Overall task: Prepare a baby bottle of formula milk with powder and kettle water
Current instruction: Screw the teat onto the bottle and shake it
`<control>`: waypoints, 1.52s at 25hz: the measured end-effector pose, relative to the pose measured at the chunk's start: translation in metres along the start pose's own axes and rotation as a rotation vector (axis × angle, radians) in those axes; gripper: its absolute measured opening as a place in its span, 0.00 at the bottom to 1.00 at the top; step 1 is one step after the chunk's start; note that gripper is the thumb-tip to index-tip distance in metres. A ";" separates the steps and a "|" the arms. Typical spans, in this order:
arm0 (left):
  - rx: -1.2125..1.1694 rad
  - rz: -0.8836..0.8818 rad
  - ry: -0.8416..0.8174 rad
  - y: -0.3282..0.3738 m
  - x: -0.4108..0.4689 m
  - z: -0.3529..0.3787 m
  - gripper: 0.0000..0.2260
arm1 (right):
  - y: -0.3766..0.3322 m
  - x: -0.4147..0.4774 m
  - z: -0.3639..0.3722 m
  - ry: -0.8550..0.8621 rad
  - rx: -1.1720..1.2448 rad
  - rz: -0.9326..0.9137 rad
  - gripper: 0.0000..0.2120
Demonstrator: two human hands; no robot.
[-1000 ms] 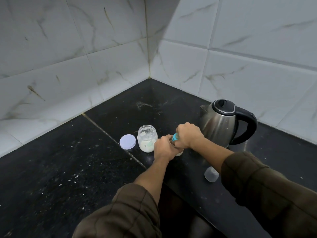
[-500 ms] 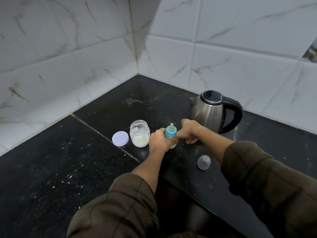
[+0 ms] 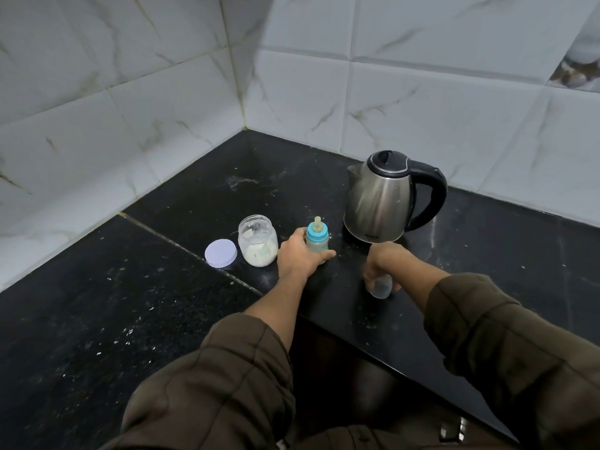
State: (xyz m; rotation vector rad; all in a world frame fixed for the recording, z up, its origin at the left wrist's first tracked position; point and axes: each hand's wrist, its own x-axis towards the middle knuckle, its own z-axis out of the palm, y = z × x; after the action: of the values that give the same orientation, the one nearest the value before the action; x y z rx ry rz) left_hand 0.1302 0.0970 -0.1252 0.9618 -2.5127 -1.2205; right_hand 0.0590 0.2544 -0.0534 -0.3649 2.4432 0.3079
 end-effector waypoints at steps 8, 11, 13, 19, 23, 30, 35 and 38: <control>0.012 0.013 0.000 0.005 0.003 -0.008 0.36 | -0.016 -0.007 -0.047 0.398 0.256 -0.174 0.13; 0.052 0.007 -0.024 0.001 0.001 -0.005 0.33 | -0.029 -0.016 -0.080 0.554 0.320 -0.254 0.13; 0.052 0.008 -0.022 0.001 0.003 -0.005 0.32 | -0.040 -0.020 -0.094 0.578 0.318 -0.325 0.17; 0.059 -0.010 -0.022 0.005 0.003 -0.008 0.31 | -0.064 -0.007 -0.080 0.488 0.221 -0.446 0.20; 0.089 -0.002 -0.023 0.006 0.004 -0.009 0.27 | -0.070 0.003 -0.072 0.494 0.168 -0.473 0.25; 0.106 0.009 -0.006 0.005 0.007 -0.012 0.23 | -0.069 0.011 -0.066 0.485 0.094 -0.513 0.24; 0.124 0.012 -0.027 0.005 0.009 -0.014 0.20 | -0.065 0.020 -0.061 0.520 0.086 -0.525 0.25; 0.132 0.022 -0.036 0.005 0.013 -0.015 0.18 | -0.063 0.025 -0.058 0.513 0.080 -0.539 0.26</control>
State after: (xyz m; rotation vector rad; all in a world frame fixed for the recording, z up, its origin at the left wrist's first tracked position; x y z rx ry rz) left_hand 0.1240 0.0818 -0.1129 0.9460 -2.6535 -1.0869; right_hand 0.0286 0.1731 -0.0332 -1.1550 2.6983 -0.1369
